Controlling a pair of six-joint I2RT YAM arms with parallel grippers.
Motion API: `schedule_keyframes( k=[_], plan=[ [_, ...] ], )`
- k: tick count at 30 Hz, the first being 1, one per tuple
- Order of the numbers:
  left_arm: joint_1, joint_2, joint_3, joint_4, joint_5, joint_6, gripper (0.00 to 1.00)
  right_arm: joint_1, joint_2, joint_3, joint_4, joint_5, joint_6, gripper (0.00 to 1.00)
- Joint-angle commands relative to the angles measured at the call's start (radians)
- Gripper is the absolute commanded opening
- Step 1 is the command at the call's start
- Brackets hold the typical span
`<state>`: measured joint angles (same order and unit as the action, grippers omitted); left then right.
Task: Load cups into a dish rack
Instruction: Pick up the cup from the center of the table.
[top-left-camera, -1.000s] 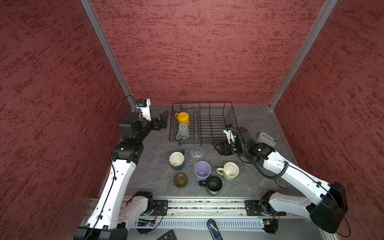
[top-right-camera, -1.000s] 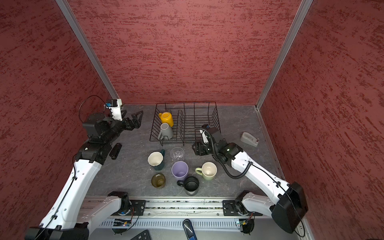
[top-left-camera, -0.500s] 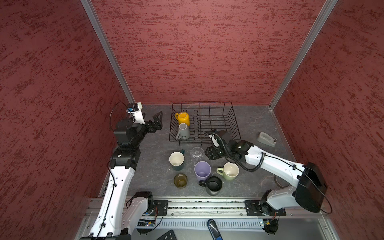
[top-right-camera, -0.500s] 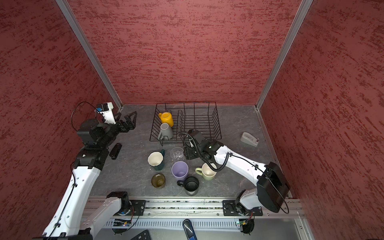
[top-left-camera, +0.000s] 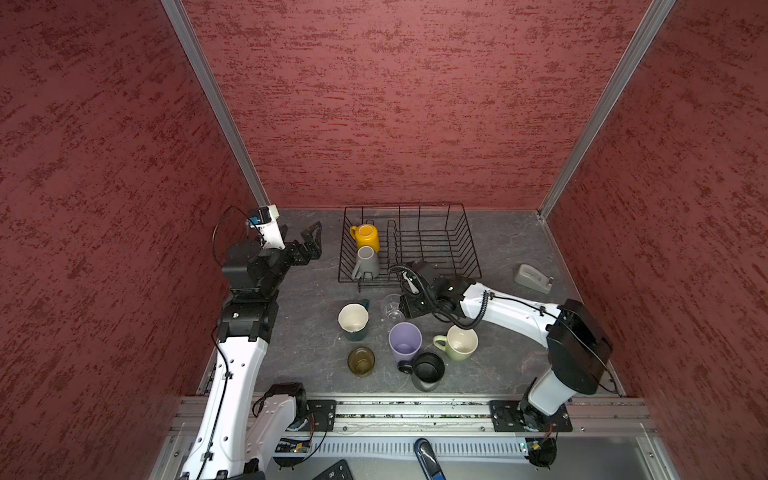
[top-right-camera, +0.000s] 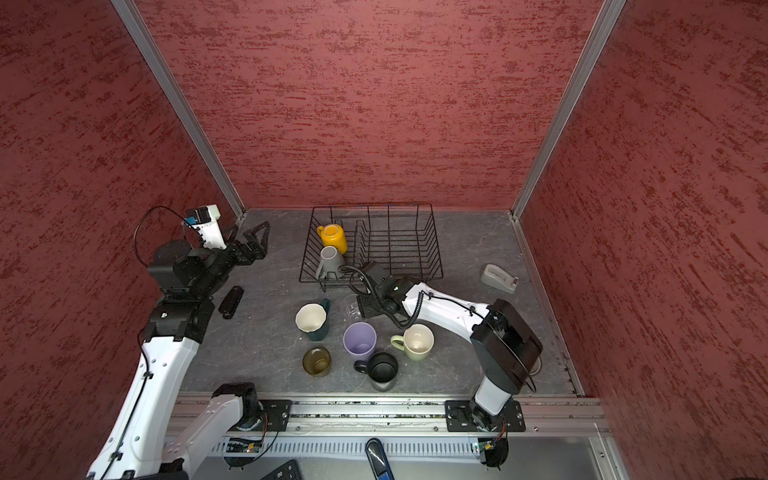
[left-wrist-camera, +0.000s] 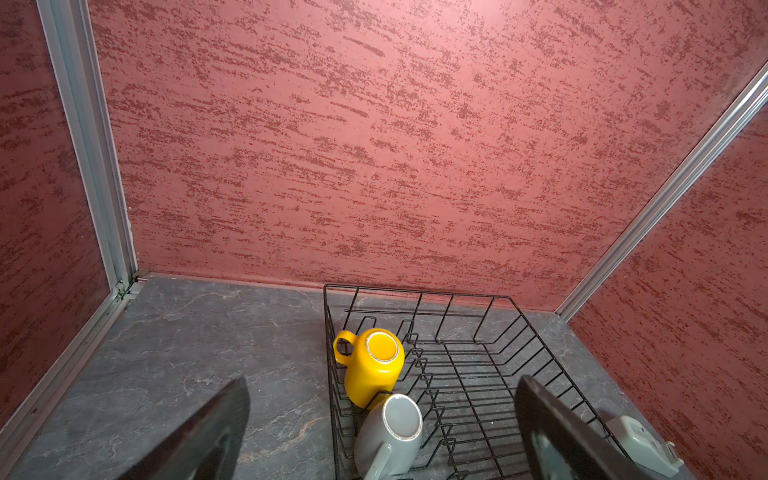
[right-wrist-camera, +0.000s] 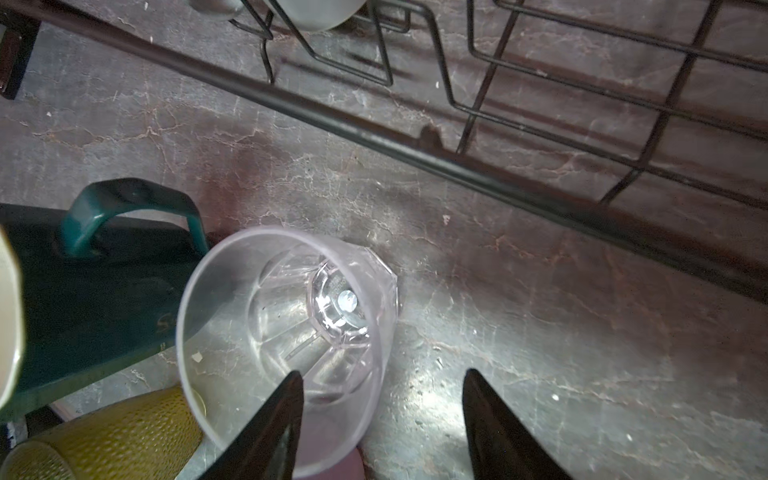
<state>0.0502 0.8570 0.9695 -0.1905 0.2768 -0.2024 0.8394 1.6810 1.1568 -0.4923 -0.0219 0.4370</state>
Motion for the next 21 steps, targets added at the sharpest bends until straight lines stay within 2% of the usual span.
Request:
schedule_keyframes(
  k=[1,8,21],
  plan=[
    [0.012,-0.008,-0.011,0.027,0.016,-0.009,1.0,0.01,0.027,0.034,0.031,0.043,0.001,0.6],
    [0.02,-0.011,-0.017,0.036,0.03,-0.025,0.99,0.021,0.083,0.057,0.043,0.052,-0.009,0.52],
    [0.027,-0.015,-0.024,0.039,0.015,-0.028,1.0,0.039,0.122,0.089,0.046,0.108,-0.031,0.31]
  ],
)
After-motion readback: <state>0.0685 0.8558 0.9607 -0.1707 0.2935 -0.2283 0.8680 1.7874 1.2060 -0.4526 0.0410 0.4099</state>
